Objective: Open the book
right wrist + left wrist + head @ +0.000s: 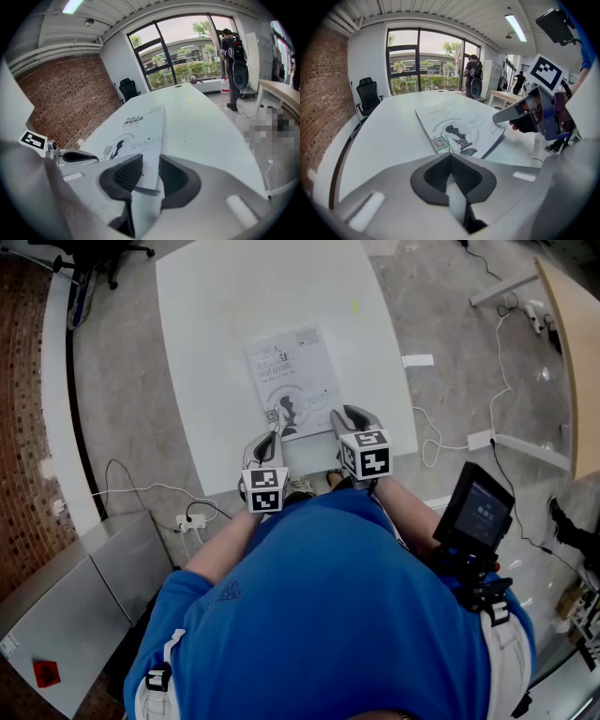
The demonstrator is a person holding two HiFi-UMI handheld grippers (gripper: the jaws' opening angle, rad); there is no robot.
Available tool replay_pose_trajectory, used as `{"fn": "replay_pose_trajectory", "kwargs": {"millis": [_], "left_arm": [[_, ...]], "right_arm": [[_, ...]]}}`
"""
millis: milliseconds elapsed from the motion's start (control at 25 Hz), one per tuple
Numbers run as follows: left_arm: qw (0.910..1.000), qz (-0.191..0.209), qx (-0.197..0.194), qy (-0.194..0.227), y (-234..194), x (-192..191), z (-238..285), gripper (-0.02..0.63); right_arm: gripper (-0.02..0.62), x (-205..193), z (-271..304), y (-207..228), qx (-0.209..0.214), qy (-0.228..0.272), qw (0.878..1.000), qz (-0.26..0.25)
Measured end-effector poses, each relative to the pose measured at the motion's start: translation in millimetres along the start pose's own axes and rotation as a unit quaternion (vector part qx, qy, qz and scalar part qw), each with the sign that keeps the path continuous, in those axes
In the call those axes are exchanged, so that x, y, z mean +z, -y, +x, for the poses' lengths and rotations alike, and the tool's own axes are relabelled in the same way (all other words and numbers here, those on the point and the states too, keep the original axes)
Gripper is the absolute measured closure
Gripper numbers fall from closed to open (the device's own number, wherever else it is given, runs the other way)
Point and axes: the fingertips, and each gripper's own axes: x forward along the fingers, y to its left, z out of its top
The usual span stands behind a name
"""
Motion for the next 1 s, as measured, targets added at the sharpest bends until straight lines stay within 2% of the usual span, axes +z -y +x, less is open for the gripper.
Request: {"fn": "replay_pose_trajectory", "kwargs": {"millis": [440,640,1000], "left_arm": [[1.0000,0.003,-0.003,-0.002,-7.4,-3.7,16.0,0.600],[1.0000,0.008,0.000,-0.003,-3.9,-7.7,22.1,0.600],[0.9994,-0.007,0.023,0.026,-30.6,16.2,16.8,0.600]], "right_arm": [[0.503,1.7,-9.7,-14.9,0.060,0.030,0.996,0.058],[0.565,-4.2,-9.4,-16.3,0.064,0.026,0.997,0.042],[0.583,32.5,-8.0,-40.8,0.073,0.053,0.996,-0.022]]}}
